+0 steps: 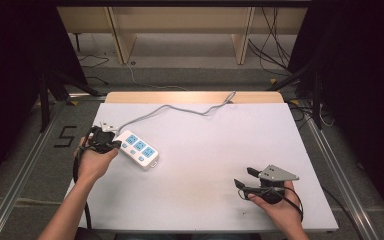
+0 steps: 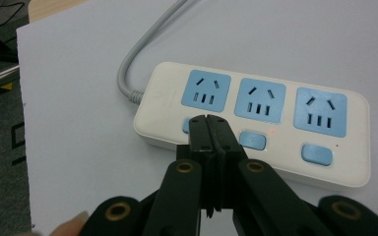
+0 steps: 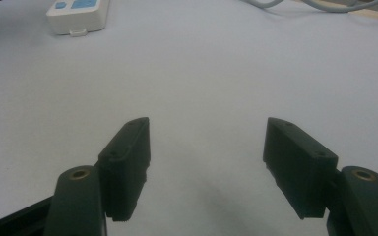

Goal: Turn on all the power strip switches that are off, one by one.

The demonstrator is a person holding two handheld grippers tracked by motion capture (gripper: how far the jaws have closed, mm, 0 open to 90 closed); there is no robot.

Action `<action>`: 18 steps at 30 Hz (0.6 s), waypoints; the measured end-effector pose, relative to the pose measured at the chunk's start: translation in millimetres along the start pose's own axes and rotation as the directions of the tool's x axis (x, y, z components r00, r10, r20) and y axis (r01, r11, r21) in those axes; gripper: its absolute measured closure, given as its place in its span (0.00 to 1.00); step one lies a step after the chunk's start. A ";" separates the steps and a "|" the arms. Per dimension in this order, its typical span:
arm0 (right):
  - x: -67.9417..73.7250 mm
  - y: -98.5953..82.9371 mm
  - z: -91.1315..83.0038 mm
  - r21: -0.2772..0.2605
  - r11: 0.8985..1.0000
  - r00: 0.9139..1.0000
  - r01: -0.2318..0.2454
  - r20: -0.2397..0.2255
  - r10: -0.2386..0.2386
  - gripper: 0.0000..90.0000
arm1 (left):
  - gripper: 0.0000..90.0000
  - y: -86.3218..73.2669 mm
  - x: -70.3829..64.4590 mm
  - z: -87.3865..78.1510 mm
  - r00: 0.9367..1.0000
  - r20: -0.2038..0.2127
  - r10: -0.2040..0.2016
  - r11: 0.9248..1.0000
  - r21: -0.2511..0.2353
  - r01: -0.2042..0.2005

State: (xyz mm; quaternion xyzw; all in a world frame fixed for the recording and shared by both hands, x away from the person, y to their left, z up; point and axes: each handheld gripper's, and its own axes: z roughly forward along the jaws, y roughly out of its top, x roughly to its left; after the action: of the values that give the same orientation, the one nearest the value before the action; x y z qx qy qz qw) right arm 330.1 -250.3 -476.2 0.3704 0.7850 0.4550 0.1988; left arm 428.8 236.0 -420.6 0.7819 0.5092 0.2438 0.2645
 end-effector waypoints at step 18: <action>-1.2 0.1 -0.8 -0.002 1.000 1.000 -0.004 0.007 0.004 0.40 | 1.00 20.1 1.1 22.2 1.000 0.019 0.016 0.997 0.077 -0.017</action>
State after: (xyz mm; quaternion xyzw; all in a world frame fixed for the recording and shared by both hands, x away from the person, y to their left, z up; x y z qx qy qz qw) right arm 330.4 -251.7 -475.7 0.3733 0.7833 0.4546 0.2010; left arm 457.0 226.5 -423.7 0.7980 0.5092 0.2188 0.2369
